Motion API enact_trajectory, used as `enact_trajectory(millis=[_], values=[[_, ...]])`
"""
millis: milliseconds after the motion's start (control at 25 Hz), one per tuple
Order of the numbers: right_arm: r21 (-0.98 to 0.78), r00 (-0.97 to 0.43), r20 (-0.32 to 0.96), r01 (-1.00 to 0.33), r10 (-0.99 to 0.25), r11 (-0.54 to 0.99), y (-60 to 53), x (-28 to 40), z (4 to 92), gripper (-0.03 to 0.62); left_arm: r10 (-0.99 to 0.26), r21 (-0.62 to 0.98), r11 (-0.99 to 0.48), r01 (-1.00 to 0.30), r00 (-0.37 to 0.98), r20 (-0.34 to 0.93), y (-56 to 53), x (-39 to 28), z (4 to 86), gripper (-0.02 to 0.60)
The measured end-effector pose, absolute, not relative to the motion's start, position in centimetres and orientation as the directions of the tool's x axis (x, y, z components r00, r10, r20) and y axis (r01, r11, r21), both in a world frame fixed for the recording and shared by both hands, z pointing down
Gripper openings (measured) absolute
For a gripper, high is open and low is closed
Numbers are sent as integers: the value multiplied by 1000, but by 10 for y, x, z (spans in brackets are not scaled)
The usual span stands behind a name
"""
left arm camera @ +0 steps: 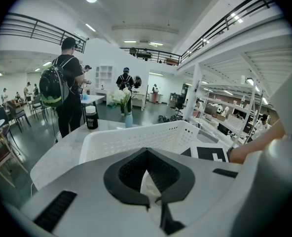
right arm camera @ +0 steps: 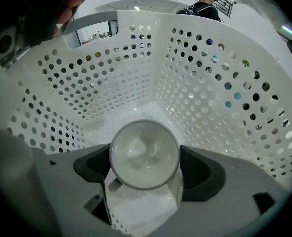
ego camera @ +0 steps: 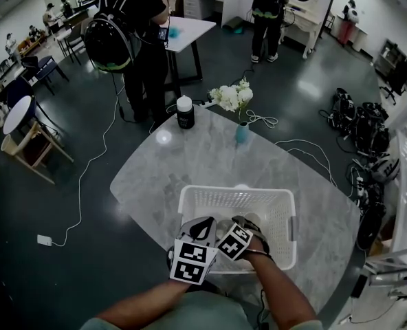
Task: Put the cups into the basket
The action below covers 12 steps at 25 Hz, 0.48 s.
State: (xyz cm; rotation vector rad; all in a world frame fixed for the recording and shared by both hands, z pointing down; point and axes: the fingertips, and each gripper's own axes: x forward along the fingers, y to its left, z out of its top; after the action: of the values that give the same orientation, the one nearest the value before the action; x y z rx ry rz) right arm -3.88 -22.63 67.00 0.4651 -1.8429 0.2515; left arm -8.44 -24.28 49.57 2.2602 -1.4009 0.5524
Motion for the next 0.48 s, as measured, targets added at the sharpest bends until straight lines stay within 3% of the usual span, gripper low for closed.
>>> enact_trajectory(millis=[480], values=[[116, -374, 869, -481, -323, 869, -238, -45, 598, 396, -753, 127, -404, -906, 408, 517, -241, -85, 487, 0]])
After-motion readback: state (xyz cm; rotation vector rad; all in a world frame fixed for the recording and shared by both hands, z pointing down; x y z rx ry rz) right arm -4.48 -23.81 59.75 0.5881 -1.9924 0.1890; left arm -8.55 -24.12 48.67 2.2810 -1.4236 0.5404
